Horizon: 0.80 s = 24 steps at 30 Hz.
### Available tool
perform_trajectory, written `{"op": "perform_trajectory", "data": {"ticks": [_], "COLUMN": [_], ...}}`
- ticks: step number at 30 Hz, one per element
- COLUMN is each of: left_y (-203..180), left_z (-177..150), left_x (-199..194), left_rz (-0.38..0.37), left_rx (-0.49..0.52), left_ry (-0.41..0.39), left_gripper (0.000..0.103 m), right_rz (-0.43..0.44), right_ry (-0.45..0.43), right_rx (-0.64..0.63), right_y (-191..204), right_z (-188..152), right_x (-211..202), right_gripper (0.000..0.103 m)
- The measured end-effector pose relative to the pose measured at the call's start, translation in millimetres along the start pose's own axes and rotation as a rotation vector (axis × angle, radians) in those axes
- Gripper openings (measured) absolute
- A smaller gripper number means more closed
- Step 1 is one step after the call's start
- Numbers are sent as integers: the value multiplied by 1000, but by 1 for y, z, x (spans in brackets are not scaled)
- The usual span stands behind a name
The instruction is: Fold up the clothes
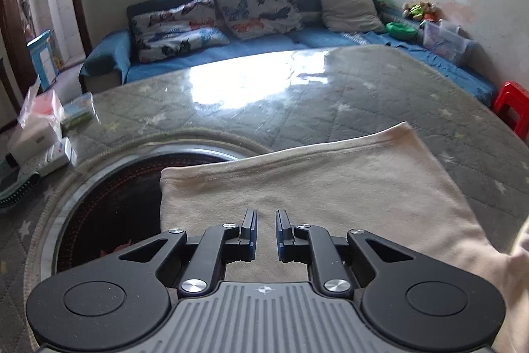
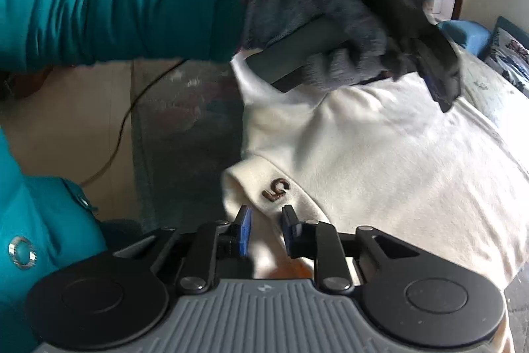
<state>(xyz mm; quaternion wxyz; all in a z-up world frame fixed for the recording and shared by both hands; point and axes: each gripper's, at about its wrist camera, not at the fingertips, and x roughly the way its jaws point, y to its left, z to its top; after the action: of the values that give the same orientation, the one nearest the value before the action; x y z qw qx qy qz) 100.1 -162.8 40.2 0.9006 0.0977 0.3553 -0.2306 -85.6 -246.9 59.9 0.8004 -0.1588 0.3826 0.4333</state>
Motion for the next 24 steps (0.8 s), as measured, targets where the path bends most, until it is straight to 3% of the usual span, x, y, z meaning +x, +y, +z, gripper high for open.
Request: {"op": "perform_trajectory", "data": {"ticks": [4, 9, 16, 19, 24], "left_y": [-16, -30, -49, -51, -49], "left_z": [-21, -68, -122, -131, -127], "left_x": [-35, -69, -92, -98, -103], "left_rz": [-46, -114, -108, -91, -86], "left_rx": [53, 112, 200, 221, 226], "left_ry": [-45, -40, -39, -62, -75], "left_gripper": [13, 13, 14, 14, 14], "right_rz": [-63, -121, -113, -112, -271], "right_ry": [-67, -52, -23, -75, -163], "right_rx": [81, 155, 146, 212, 374], "right_y": [-9, -16, 2, 1, -16], "right_z": [-2, -15, -30, -34, -56], "right_x": [-22, -24, -19, -28, -60], "right_gripper": [19, 17, 18, 18, 19]}}
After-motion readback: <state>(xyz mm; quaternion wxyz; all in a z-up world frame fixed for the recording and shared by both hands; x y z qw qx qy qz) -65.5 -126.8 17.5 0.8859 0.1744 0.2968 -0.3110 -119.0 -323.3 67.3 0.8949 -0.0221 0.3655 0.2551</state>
